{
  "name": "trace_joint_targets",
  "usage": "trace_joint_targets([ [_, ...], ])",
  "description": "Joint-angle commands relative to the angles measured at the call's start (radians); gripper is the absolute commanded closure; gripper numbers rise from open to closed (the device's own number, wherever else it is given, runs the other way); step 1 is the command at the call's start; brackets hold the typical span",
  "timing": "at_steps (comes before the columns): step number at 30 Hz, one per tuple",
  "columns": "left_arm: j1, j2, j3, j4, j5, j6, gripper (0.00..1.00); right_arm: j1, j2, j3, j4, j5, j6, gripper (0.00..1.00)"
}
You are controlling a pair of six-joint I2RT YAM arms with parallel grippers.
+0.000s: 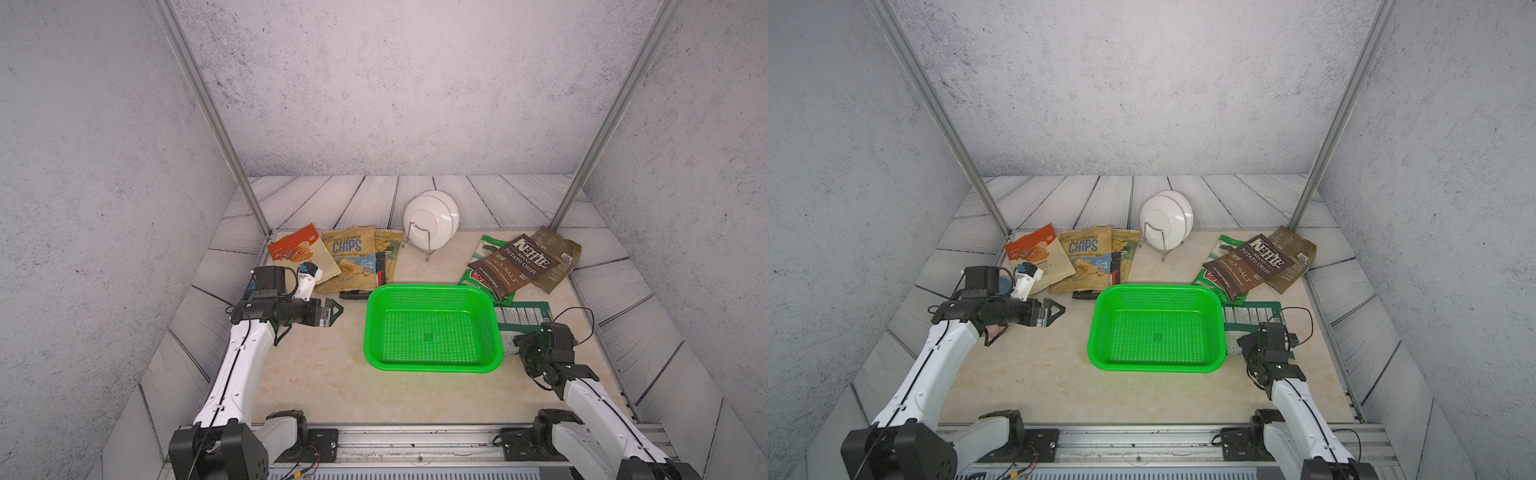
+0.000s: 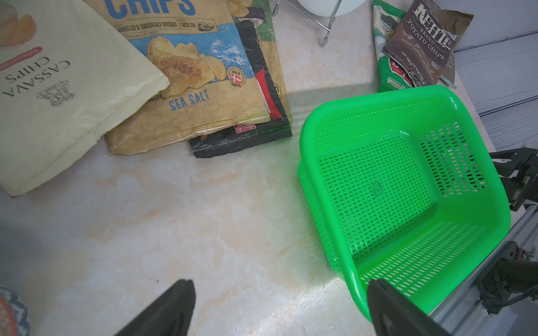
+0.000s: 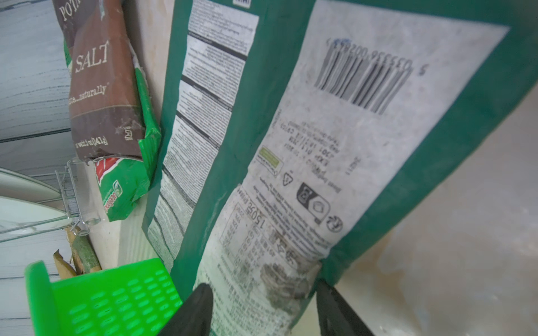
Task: Put the potato chips into the basket
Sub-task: Pick up the potato chip from the center of the board.
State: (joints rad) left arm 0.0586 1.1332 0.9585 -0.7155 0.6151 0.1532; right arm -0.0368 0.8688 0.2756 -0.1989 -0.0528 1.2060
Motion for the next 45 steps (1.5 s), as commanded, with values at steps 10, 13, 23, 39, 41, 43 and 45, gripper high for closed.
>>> trace_joint_targets([
  [10, 0.000, 0.005, -0.008, -0.007, 0.002, 0.008, 0.01, -0.007, 0.075, -0.050, 0.125, -0.015, 0.069, 0.41],
  [13, 0.000, 0.005, -0.008, -0.007, 0.002, 0.007, 0.01, -0.007, 0.082, -0.052, 0.133, -0.013, 0.071, 0.58],
  [23, -0.001, 0.007, -0.009, -0.007, -0.002, 0.008, 0.01, -0.010, -0.096, -0.002, -0.022, 0.038, 0.055, 0.88],
  [39, -0.001, 0.010, -0.010, -0.006, -0.001, 0.005, 0.01, -0.008, -0.439, 0.309, -0.306, 0.265, -0.163, 1.00],
  [41, -0.001, 0.010, -0.010, -0.004, -0.003, 0.006, 0.01, -0.009, -0.413, 0.370, -0.288, 0.229, -0.220, 1.00],
  [43, -0.001, 0.012, -0.010, -0.003, -0.005, 0.005, 0.01, -0.009, -0.382, 0.434, -0.263, 0.171, -0.278, 1.00],
  [45, -0.002, 0.011, -0.009, -0.002, -0.008, 0.006, 0.01, -0.009, -0.350, 0.488, -0.239, 0.103, -0.327, 1.00],
])
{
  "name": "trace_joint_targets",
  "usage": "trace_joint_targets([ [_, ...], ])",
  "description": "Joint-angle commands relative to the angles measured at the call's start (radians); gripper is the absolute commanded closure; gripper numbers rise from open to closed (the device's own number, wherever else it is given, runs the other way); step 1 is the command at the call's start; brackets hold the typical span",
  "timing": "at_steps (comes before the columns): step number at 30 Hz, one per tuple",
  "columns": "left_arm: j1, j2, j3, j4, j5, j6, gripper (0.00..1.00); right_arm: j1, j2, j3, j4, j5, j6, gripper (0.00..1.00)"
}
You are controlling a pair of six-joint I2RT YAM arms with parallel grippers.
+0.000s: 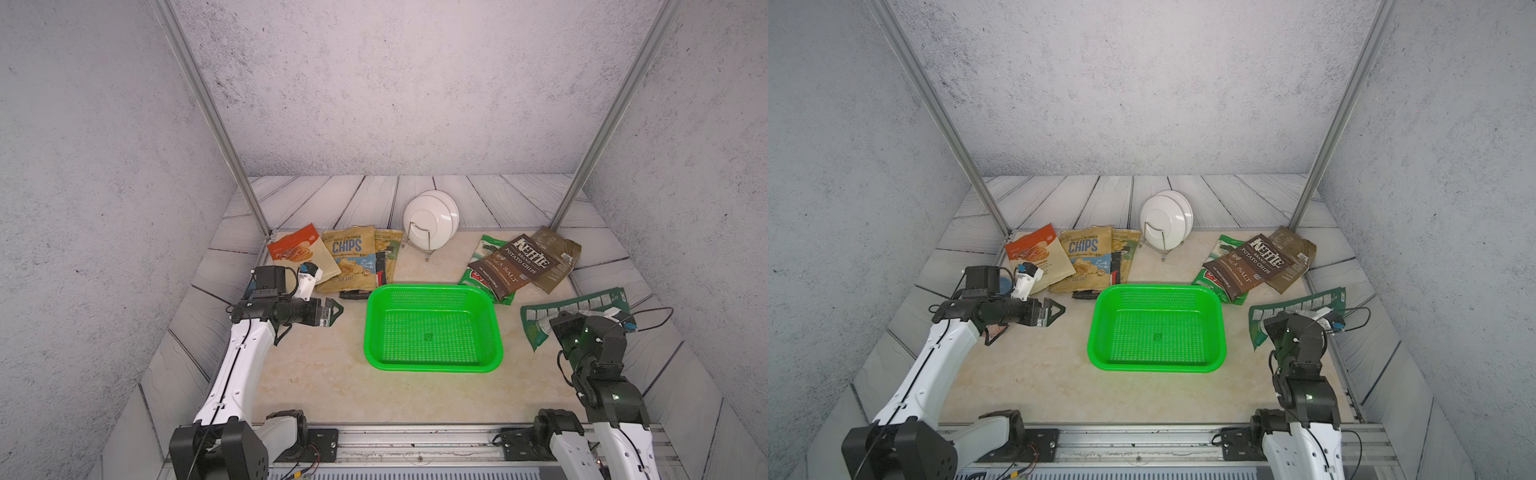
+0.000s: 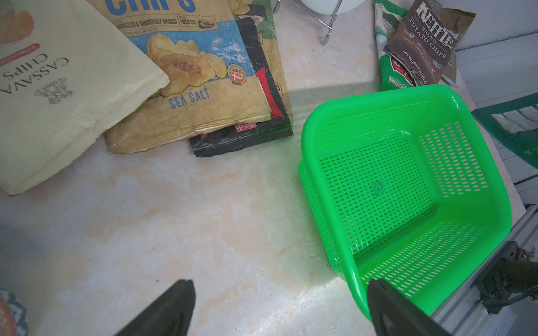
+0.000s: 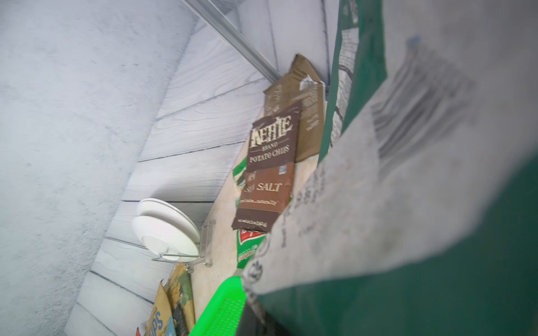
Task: Put the potato chips into the basket
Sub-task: Pick up the potato chip from the center of the board, then place the potato chip in the basket.
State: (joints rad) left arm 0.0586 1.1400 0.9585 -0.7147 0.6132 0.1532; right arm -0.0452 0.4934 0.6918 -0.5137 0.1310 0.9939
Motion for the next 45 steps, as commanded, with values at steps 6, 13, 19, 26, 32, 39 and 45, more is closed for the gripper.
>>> trace_joint_targets([
  [6, -0.001, 0.005, -0.012, 0.000, -0.012, 0.005, 0.01, 0.002, 0.174, 0.204, 0.155, -0.410, -0.200, 1.00],
  [13, 0.000, 0.009, -0.011, 0.000, -0.013, 0.004, 0.01, 0.030, 0.333, 0.283, 0.213, -0.755, -0.222, 1.00],
  [19, -0.002, 0.015, -0.011, -0.002, -0.003, 0.004, 0.01, 0.226, 0.460, 0.400, 0.051, -0.774, -0.418, 1.00],
  [26, -0.003, 0.017, -0.009, 0.001, -0.007, 0.003, 0.01, 0.412, 0.614, 0.512, -0.132, -0.684, -0.587, 1.00],
  [32, -0.010, 0.039, 0.057, -0.043, 0.080, 0.086, 0.01, 0.479, 0.686, 0.585, -0.210, -0.678, -0.723, 1.00],
  [39, -0.059, 0.156, 0.276, -0.185, 0.125, 0.154, 0.01, 0.556, 0.746, 0.657, -0.324, -0.553, -0.896, 1.00],
  [45, -0.088, 0.200, 0.362, -0.226, 0.255, 0.197, 0.01, 0.680, 0.850, 0.744, -0.464, -0.379, -1.069, 1.00],
])
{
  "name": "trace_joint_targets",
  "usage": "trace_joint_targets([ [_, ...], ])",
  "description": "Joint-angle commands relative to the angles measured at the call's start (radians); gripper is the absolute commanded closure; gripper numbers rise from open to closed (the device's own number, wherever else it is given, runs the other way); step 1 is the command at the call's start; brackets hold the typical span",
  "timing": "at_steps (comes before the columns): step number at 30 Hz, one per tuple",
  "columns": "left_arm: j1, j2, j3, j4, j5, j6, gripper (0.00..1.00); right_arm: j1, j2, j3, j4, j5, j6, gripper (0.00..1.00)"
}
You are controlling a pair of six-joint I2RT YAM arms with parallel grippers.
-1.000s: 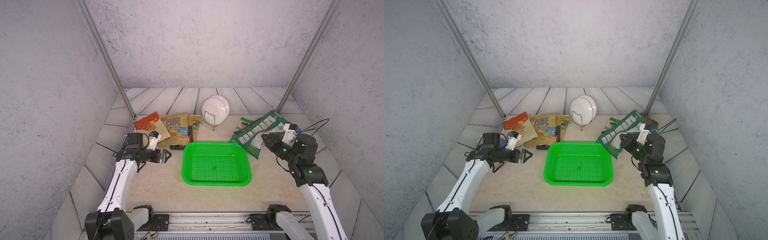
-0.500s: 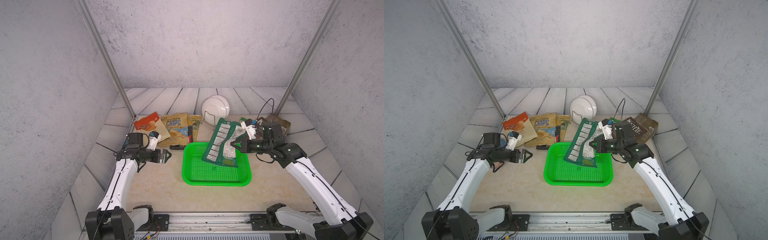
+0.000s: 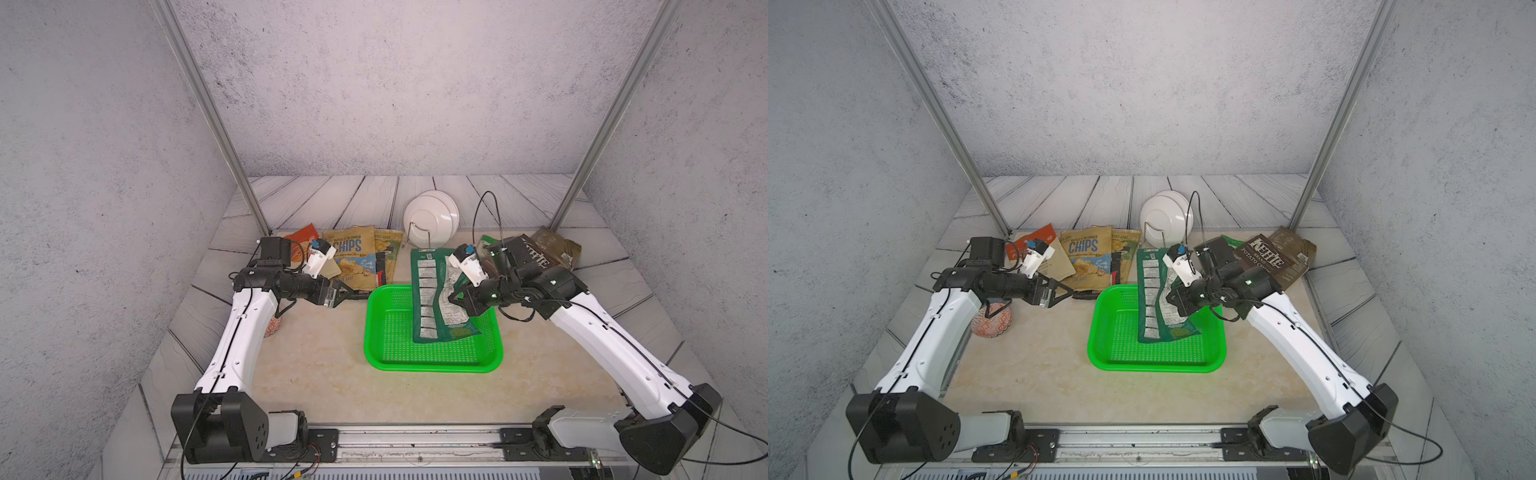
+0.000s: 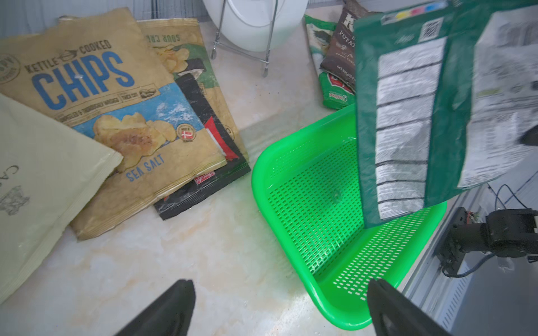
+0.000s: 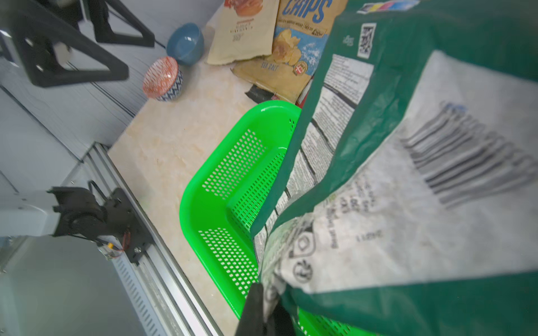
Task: Put the potato chips into the basket
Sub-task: Place the potato chip in the basket.
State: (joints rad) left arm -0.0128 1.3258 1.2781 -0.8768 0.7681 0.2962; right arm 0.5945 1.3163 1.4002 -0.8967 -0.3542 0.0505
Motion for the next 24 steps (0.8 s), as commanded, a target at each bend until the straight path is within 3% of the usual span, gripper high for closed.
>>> trace_joint_targets([
  [1, -0.026, 0.019, 0.061, -0.075, 0.112, 0.072, 0.01, 0.055, 0.034, 0.036, -0.080, 0.117, -0.137, 1.00],
  [7, -0.124, 0.104, 0.233, -0.163, 0.151, 0.221, 0.12, 0.094, 0.029, 0.011, -0.021, 0.082, -0.184, 1.00],
  [10, -0.167, 0.182, 0.341, -0.209, 0.157, 0.252, 0.10, 0.106, 0.024, 0.005, -0.010, 0.077, -0.205, 1.00],
  [21, -0.303, 0.476, 0.773, -0.521, 0.223, 0.564, 0.09, 0.131, -0.029, -0.070, 0.093, -0.023, -0.241, 1.00],
  [24, -0.333, 0.543, 0.845, -0.536, 0.220, 0.567, 0.09, 0.135, -0.031, -0.084, 0.105, -0.031, -0.251, 1.00],
])
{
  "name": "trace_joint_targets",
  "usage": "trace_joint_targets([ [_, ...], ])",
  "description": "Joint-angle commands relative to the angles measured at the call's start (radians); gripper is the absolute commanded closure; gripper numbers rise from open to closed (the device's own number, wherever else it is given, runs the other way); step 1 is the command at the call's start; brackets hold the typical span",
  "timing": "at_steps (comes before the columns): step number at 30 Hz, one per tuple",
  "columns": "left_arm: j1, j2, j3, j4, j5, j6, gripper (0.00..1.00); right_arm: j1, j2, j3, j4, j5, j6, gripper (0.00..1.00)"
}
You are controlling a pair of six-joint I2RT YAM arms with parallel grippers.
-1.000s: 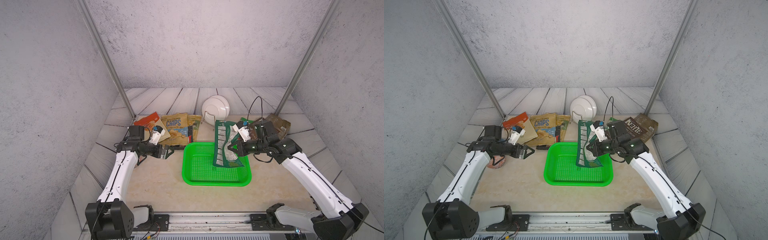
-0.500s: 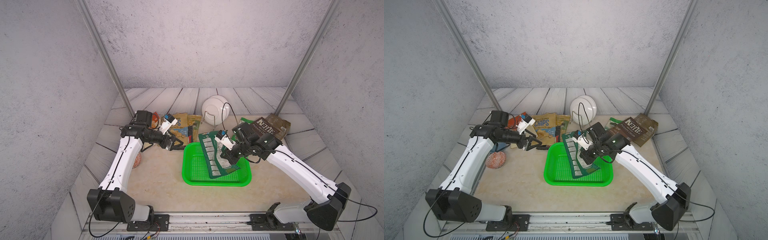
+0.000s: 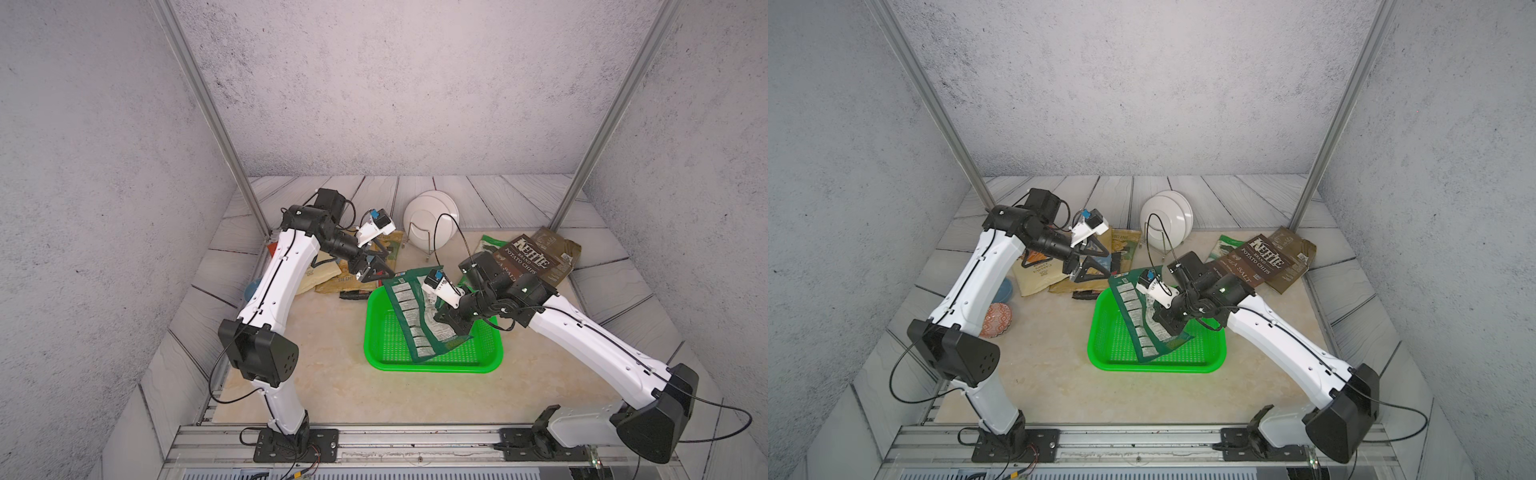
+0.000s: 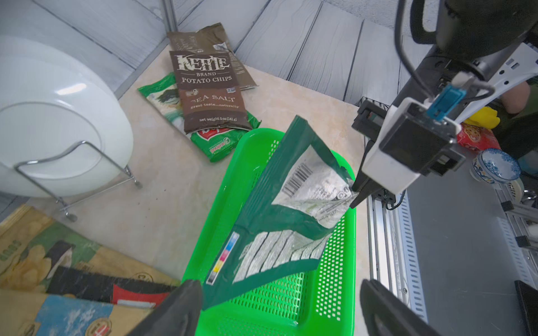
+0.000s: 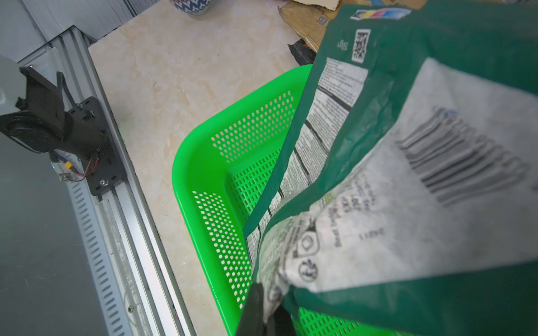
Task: Put the potato chips into the basket
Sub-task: Place the potato chip in the basket.
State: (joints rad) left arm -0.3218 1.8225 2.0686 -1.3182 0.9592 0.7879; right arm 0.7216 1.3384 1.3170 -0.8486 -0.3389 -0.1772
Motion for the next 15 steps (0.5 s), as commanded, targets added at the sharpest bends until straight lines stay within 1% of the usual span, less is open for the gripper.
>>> trace_joint_targets([
  [1, -0.034, 0.066, 0.073, -0.112, 0.036, 0.088, 0.09, 0.009, -0.053, -0.003, 0.057, -0.048, -0.027, 1.00],
  [3, -0.057, 0.107, 0.116, -0.161, 0.046, 0.127, 0.10, 0.011, -0.051, -0.004, 0.062, -0.049, -0.029, 1.00],
  [6, -0.098, 0.156, 0.158, -0.174, -0.004, 0.110, 0.12, 0.012, -0.053, -0.009, 0.066, -0.065, -0.031, 1.00],
  [12, -0.131, 0.207, 0.165, -0.148, -0.047, 0.091, 0.16, 0.013, -0.071, -0.028, 0.094, -0.086, -0.029, 1.00],
  [15, -0.135, 0.223, 0.167, -0.142, -0.045, 0.086, 0.18, 0.015, -0.079, -0.033, 0.101, -0.092, -0.028, 1.00],
])
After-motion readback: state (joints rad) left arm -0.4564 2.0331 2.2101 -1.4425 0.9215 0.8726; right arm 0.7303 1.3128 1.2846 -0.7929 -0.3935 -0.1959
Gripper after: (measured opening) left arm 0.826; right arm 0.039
